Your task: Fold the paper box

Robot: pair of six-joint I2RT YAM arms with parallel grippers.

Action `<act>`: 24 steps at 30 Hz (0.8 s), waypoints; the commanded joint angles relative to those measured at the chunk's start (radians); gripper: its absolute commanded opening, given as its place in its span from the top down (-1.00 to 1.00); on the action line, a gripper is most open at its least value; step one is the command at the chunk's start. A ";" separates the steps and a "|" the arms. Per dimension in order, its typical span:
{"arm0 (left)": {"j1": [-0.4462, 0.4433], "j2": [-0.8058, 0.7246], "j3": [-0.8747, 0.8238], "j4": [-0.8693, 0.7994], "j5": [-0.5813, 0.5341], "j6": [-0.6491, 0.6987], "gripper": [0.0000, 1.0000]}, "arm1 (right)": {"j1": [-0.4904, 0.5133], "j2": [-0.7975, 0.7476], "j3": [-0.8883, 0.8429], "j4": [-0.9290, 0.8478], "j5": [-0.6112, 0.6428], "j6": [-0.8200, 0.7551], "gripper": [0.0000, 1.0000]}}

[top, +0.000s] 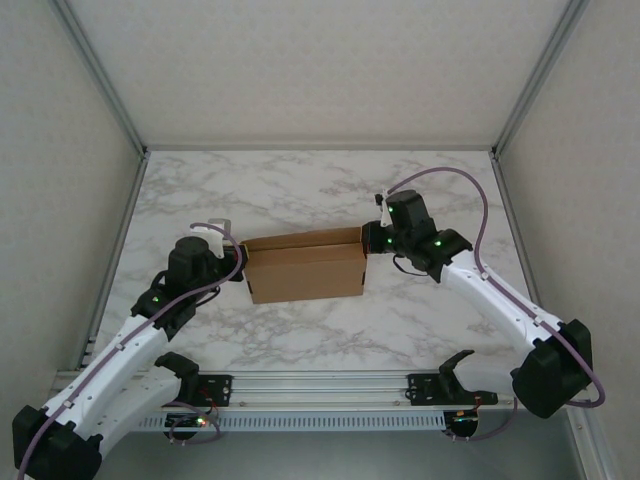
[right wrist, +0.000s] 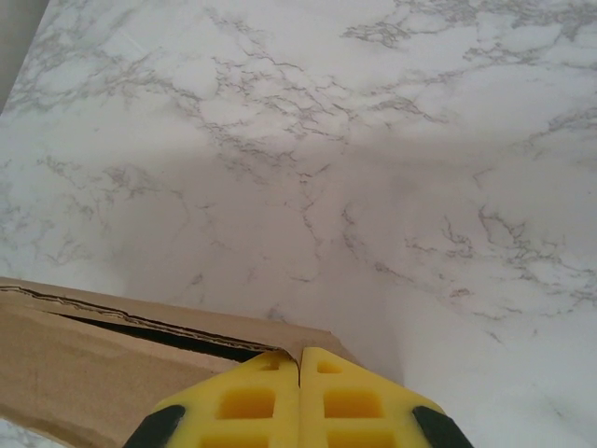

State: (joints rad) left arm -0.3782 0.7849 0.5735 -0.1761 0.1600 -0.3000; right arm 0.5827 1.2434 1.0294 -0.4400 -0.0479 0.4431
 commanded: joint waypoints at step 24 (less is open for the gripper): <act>-0.037 -0.016 -0.028 -0.024 -0.049 -0.054 1.00 | 0.060 -0.018 -0.075 -0.134 0.143 0.218 1.00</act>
State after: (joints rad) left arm -0.4072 0.7837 0.5716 -0.1753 0.1432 -0.3264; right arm 0.6331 1.1885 0.9661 -0.4076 0.0483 0.6041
